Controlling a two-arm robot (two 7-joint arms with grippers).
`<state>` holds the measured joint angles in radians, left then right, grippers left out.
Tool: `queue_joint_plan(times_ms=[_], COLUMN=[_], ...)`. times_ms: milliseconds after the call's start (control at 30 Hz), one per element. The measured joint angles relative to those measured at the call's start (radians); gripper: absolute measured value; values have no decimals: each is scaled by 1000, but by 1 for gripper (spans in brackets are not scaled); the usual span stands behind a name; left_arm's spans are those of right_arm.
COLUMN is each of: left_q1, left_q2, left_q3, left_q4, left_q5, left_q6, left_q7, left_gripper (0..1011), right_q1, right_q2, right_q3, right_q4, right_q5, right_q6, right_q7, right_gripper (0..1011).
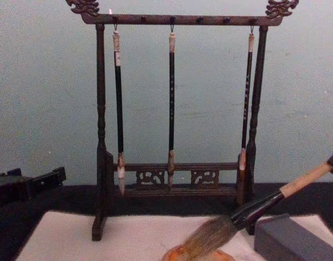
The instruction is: Pick up the brush from the inkstone, write on the paper, then place the brush back to its original position.
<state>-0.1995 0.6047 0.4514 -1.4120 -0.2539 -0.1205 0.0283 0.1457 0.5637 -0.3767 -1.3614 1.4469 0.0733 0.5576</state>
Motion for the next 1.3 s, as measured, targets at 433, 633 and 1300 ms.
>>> queue_joint_plan(times_ms=[433, 633, 1300], left_q1=[0, 0, 0], left_q2=[0, 0, 0], left_q3=[0, 0, 0], left_q4=[0, 0, 0], left_q5=[0, 0, 0], left_q6=[0, 0, 0], left_q7=[0, 0, 0], left_gripper=[1002, 1002, 1002], right_q1=[20, 28, 36], right_q2=[-9, -14, 0], right_q3=[-11, -21, -49], right_q4=[44, 63, 87], right_q5=[42, 68, 142], right_q6=[26, 49, 79], right_q7=[-5, -1, 4], right_gripper=[156, 156, 156])
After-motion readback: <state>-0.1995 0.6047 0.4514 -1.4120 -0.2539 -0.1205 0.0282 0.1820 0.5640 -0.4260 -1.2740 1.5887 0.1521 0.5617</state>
